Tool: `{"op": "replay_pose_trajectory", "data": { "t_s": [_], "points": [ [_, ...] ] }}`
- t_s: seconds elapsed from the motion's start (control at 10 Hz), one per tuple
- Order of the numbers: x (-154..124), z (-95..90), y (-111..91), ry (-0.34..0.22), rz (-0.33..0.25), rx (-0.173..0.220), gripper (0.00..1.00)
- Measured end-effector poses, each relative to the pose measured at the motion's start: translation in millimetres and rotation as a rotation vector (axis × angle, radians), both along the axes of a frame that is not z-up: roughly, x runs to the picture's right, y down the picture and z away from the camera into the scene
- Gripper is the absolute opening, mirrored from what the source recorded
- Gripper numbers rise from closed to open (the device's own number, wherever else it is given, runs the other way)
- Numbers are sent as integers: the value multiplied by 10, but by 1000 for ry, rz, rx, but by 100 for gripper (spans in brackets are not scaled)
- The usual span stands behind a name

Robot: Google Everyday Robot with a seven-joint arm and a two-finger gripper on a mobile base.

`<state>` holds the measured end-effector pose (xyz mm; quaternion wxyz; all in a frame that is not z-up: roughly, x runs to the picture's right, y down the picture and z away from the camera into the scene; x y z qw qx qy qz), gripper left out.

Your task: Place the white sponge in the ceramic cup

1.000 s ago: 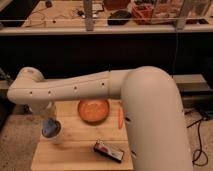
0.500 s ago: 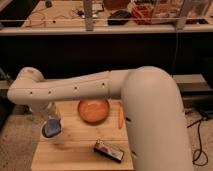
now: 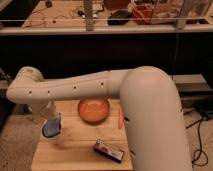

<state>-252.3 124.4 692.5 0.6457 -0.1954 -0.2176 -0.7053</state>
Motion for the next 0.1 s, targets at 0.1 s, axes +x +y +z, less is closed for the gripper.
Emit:
{"op": "replay_pose_trajectory", "data": {
  "t_s": [0.1],
  "points": [
    [0, 3, -7, 2, 1, 1, 27]
  ]
}}
